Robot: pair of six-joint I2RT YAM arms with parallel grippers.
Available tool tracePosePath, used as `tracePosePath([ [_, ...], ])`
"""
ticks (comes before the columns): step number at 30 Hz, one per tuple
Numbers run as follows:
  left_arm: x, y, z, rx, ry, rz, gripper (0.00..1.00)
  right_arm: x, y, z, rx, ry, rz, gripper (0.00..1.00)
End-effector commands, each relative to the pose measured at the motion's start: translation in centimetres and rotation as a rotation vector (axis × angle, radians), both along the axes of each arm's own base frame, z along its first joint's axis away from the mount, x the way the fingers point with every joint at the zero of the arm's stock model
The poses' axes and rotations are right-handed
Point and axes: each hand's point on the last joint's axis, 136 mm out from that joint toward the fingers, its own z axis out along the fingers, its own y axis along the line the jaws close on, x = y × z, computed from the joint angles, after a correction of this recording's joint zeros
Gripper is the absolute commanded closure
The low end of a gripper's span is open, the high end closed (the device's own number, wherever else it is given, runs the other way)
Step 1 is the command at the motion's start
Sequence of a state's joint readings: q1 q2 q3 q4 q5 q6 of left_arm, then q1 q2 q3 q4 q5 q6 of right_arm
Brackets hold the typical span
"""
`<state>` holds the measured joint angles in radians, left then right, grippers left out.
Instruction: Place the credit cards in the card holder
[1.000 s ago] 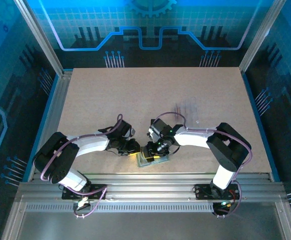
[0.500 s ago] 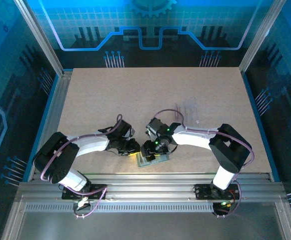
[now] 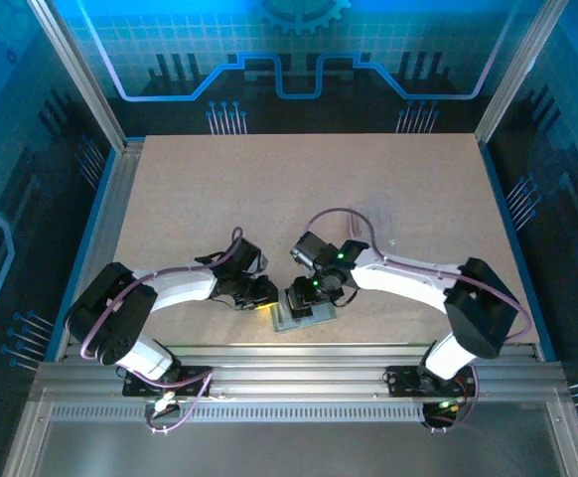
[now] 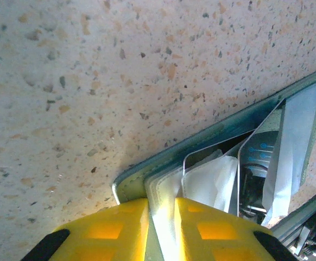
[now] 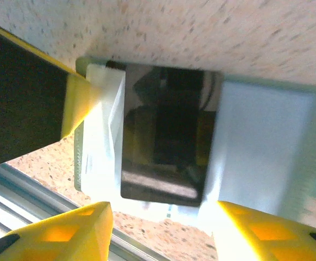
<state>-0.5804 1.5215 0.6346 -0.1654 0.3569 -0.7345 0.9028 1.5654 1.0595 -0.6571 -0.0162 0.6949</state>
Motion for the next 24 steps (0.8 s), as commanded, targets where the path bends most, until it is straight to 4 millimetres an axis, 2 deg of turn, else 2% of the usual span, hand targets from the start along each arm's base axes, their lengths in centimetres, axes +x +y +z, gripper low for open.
tracePosePath([
  [1, -0.7, 0.1, -1.2, 0.01, 0.02, -0.009, 0.78, 1.0, -4.2, 0.8, -0.2, -0.085, -0.041, 0.43],
  [4, -0.7, 0.1, -1.3, 0.009, 0.022, -0.01, 0.78, 1.2, -5.7, -0.6, -0.265, -0.06, -0.058, 0.4],
  [7, -0.8, 0.1, -1.3, 0.011, 0.023, -0.01, 0.78, 1.1, -5.7, -1.8, -0.28, -0.036, -0.056, 0.37],
  [9, -0.8, 0.1, -1.4, 0.011, 0.026, -0.01, 0.78, 1.2, -5.9, -2.6, -0.305, -0.027, -0.06, 0.37],
  [11, -0.8, 0.1, -1.4, 0.011, 0.026, -0.01, 0.78, 1.3, -5.9, -2.8, -0.319, -0.028, -0.064, 0.42],
  [19, -0.4, 0.0, 0.3, -0.012, 0.002, -0.01, 0.78, 1.1, -1.6, -1.0, -0.201, -0.098, 0.045, 0.47],
  [24, 0.1, 0.3, 1.4, -0.028, -0.018, 0.007, 0.76, 0.3, 1.3, -2.5, -0.202, -0.063, 0.121, 0.44],
])
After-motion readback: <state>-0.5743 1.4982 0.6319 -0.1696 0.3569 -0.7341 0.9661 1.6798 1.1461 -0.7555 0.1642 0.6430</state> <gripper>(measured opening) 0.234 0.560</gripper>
